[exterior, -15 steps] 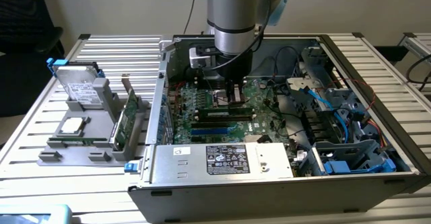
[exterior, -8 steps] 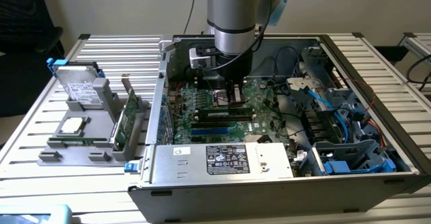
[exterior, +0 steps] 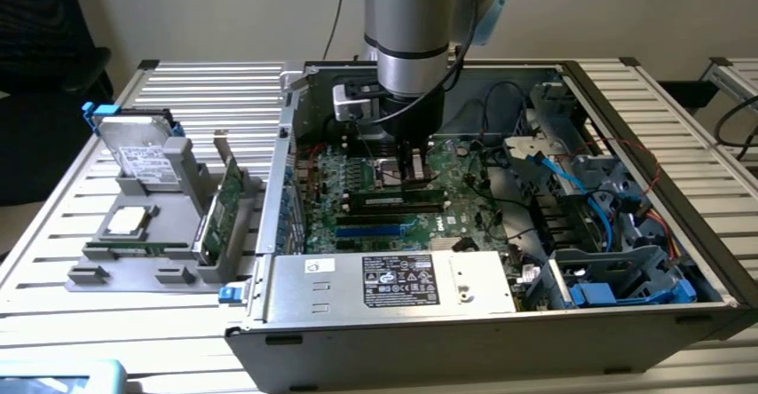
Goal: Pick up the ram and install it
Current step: 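Insert the ram into the slot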
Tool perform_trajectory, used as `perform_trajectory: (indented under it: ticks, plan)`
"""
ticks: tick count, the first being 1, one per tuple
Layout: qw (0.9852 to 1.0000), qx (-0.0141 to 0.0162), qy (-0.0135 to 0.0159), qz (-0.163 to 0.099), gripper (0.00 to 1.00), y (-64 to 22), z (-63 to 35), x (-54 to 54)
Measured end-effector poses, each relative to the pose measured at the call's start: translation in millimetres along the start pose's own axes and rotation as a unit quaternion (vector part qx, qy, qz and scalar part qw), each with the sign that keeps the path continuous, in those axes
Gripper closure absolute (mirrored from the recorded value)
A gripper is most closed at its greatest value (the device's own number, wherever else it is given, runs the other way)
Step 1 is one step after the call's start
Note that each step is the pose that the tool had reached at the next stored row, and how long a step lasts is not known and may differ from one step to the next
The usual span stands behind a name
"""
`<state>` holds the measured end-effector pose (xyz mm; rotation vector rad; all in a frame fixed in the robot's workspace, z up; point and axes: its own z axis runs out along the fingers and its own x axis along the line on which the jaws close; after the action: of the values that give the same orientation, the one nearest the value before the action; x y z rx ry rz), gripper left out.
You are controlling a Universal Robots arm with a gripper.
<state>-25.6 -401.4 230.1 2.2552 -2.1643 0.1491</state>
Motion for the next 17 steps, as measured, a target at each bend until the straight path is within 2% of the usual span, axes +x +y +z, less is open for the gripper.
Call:
perform_trajectory:
  ticks: [15, 17]
  plan:
    - [1.0, -0.0003, 0.0003, 0.005, 0.87, -0.1, -0.1, -1.0]
    - [1.0, -0.0004, 0.0011, 0.005, 0.87, -0.1, -0.2, -1.7]
